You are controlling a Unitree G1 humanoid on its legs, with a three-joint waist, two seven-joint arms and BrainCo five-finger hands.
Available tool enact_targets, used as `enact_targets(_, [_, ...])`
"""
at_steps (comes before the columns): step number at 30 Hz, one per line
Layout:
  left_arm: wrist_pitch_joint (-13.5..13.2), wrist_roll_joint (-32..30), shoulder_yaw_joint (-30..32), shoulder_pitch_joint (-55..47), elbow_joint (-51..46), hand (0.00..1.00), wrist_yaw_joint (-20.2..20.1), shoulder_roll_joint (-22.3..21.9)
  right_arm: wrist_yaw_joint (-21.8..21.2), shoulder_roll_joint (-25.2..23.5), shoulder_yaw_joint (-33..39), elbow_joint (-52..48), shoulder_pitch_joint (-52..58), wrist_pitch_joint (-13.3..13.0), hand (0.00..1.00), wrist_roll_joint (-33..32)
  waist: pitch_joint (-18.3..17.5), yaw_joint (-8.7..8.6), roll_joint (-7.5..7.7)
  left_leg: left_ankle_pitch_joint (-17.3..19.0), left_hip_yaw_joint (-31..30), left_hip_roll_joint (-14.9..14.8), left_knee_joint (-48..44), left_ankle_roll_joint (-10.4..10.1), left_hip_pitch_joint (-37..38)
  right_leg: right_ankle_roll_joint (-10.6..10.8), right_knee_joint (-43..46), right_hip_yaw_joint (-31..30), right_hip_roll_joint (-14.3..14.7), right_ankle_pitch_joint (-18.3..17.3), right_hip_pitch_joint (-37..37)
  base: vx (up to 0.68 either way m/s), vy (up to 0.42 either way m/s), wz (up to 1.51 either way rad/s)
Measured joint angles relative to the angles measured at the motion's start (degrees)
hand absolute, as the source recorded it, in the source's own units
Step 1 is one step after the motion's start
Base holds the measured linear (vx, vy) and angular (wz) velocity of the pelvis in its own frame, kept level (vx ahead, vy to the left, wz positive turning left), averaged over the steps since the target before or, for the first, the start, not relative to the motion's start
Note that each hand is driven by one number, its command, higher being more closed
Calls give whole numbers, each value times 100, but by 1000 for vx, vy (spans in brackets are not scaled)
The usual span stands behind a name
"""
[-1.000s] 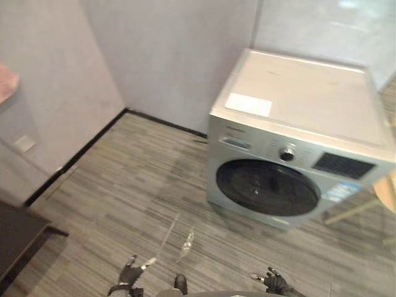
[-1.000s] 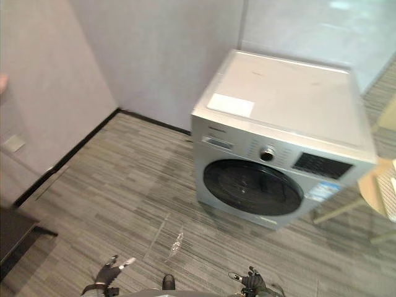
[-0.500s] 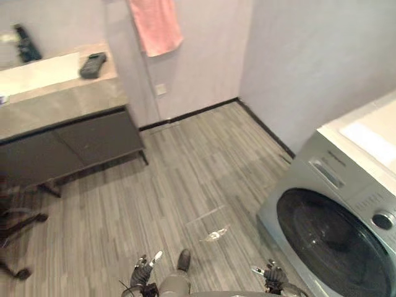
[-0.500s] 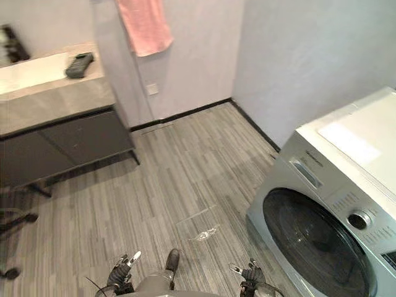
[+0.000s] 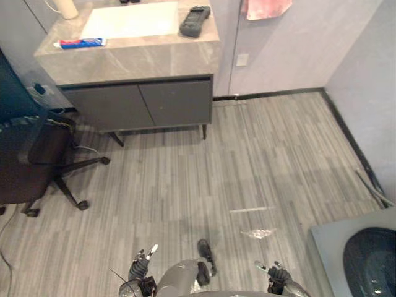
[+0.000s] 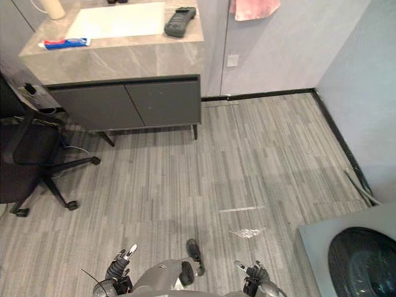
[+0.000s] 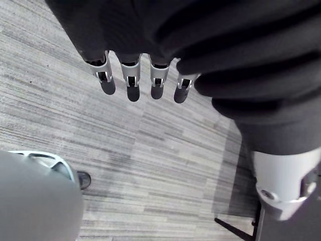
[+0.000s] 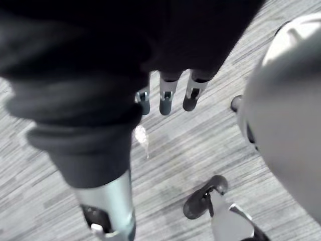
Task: Pick up the laundry basket with both hands and put the clothes into the washing machine.
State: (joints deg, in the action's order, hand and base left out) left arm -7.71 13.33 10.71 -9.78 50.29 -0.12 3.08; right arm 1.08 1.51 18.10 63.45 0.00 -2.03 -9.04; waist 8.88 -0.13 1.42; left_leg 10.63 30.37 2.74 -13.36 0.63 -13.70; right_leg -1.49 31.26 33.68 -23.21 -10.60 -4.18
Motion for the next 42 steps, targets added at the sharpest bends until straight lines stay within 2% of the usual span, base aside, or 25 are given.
enact_targets(1, [-24, -4, -13, 1, -31, 0, -8, 77, -1, -20, -22, -66, -24, -15, 0, 0, 4, 0, -42, -14, -267, -265, -805, 590, -144, 0, 577, -240, -115, -23, 236, 336, 111, -37])
enact_targets(2, [14, -4, -51, -66, 94, 0, -6, 113, -9, 27, -104, -290, -70, -10, 0, -13, 76, 61, -195, 368, -595, -452, -1092, 682, -21, 361, 1313, -567, -118, -216, 587, 242, 0, -55])
enact_targets(4, [31, -4, -204, -66, 153, 0, -7, 276, 2, 21, -263, -444, -94, -30, 0, -71, 49, 65, -51, 254, -349, -367, -678, 584, 413, 573, 1104, -698, -40, -406, 907, 195, 37, -59])
enact_targets(6, [16, -4, -451, -10, 142, 0, -65, 277, -6, 31, -561, -582, -86, -80, 0, -149, 0, 29, -153, 134, -314, -361, -357, 591, 613, 588, 440, -625, 214, -397, 1182, 128, 91, -32])
enact_targets(8, [-23, -4, -683, 97, 126, 0, -112, 294, -18, 21, -678, -578, -81, -79, 0, -174, -26, -62, -173, 111, -345, -354, -282, 602, 650, 667, -215, -940, 353, -345, 1391, 47, 86, 6])
enact_targets(9, [-30, -2, -853, 188, 129, 0, -110, 276, -21, 42, -679, -607, -75, -87, 0, -191, 10, -67, -290, 112, -385, -333, -283, 601, 636, 772, -711, -1406, 413, -224, 1529, 30, 51, 18])
enact_targets(11, [-45, -1, -1101, 390, 129, 0, -109, 247, -23, 121, -663, -618, -40, -87, 0, -190, -31, -106, -262, 140, -651, -240, -331, 559, 606, 852, -1162, -2348, 468, 91, 1634, 33, 4, 58])
enact_targets(13, [-54, -1, -1115, 473, 127, 0, -107, 228, -23, 130, -614, -614, -6, -86, 0, -188, -37, -139, -255, 148, -786, -217, -365, 548, 586, 951, -1208, -2725, 522, 149, 1642, 13, -71, 63])
enact_targets(15, [-67, -1, -1104, 420, 94, 0, -101, 189, -93, 120, -619, -562, 60, -69, 0, -173, -116, -125, -197, 141, -969, -205, -374, 523, 610, 1399, -1442, -2847, 613, 365, 1526, 14, -162, 43])
enact_targets(18, [-94, 0, -1049, 180, 81, 0, -105, 128, -148, 177, -789, -392, 70, -57, 0, -158, -190, -106, -181, 264, -1007, -419, -659, 269, 587, 1258, -1419, -2884, 964, 315, 1377, 31, -210, 4])
enact_targets(20, [-104, 5, -996, 77, 72, 0, -105, 159, -154, 209, -916, -339, 133, -39, 0, -90, -244, -58, -181, 414, -1014, -713, -971, 54, 517, 979, -1472, -2782, 1322, 239, 1152, 31, -299, -13])
enact_targets(21, [-90, 13, -987, 2, 69, 0, -107, 158, -173, 281, -970, -304, 204, -34, 0, 78, -300, -52, -258, 579, -973, -1007, -1160, 125, 431, 768, -1715, -2692, 1588, 413, 993, 40, -294, -22])
enact_targets(22, [-70, 12, -943, -83, 56, 0, -110, 135, -224, 332, -982, -247, 296, -18, 0, 145, -366, -46, -349, 840, -356, -1593, -1435, 142, 531, 588, -2070, -2586, 1852, 629, 765, 60, -282, -21])
enact_targets(23, [-46, 10, -921, -89, 57, 0, -115, 100, -233, 345, -942, -253, 311, -20, 0, 151, -376, -46, -385, 821, -20, -1881, -1559, 140, 614, 513, -2186, -2571, 1967, 687, 682, 132, -227, 0])
enact_targets(24, [6, -10, -897, -59, 97, 0, -128, 9, -228, 405, -931, -282, 306, -16, 0, 234, -367, -92, -457, 531, 188, -2117, -1781, -50, 669, 426, -2242, -2446, 2110, 676, 561, 147, -215, 24])
enact_targets(25, [2, -51, -883, 2, 73, 0, -176, 20, -229, 468, -893, -254, 319, 4, 0, 320, -343, -121, -409, 284, 175, -2173, -1963, -65, 673, 364, -2248, -2413, 2155, 640, 418, 135, -219, 32])
enact_targets(26, [-5, -54, -883, 10, 68, 0, -212, 25, -228, 468, -894, -213, 338, 7, 0, 336, -340, -114, -386, 177, 113, -2171, -2061, -79, 660, 345, -2265, -2410, 2131, 630, 333, 111, -188, 17])
enact_targets(27, [-11, -56, -891, 11, 73, 0, -230, -16, -224, 552, -894, -180, 395, 14, 0, 360, -317, -70, -360, 164, -106, -2044, -2006, -207, 674, 285, -2266, -2422, 2060, 593, 230, 75, -91, -2])
enact_targets(29, [-28, -70, -920, -15, 76, 0, -227, -178, -199, 639, -787, -188, 413, 7, 0, 307, -327, -46, -596, 151, -549, -1572, -1263, -253, 827, 275, -2283, -2458, 2086, 584, 248, 53, -9, -13])
enact_targets(30, [-28, -70, -947, -28, 76, 0, -222, -196, -198, 645, -766, -192, 414, -5, 0, 265, -337, -66, -629, 168, -618, -1492, -975, -328, 933, 278, -2323, -2462, 2111, 592, 251, 48, -23, -6])
enact_targets(32, [-41, -113, -1012, -20, 50, 0, -220, -150, -140, 582, -744, -184, 401, -8, 0, 265, -312, -59, -505, -61, -675, -1188, -285, -210, 1146, 318, -2229, -2531, 2010, 561, 392, 20, -59, -1])
enact_targets(35, [-41, -175, -1058, 8, 78, 0, -214, -14, -116, 515, -756, -227, 379, -33, 0, 279, -255, -76, -360, -56, -695, -1162, -393, -198, 1112, 554, -1456, -2460, 1784, 185, 784, -62, -25, 4])
enact_targets(36, [-40, -178, -1062, -13, 103, 0, -210, 17, -111, 503, -776, -244, 388, -39, 0, 280, -259, -83, -334, -56, -711, -1153, -398, -198, 1109, 556, -1385, -2401, 1743, 150, 804, -62, -9, 20])
enact_targets(39, [-41, -281, -1105, -24, 126, 0, -143, 163, -114, 454, -901, -251, 404, -66, 0, 269, -296, -172, -238, -70, -877, -1165, -518, -179, 968, 457, -1187, -1918, 1509, -54, 834, -21, -16, 33])
enact_targets(42, [-37, -301, -1092, -25, 219, 0, -100, 222, -131, 447, -820, -244, 414, -58, 0, 278, -303, -186, -234, -42, -1060, -1332, -719, -241, 830, 335, -541, -1984, 1388, -271, 1039, -8, -94, 26])
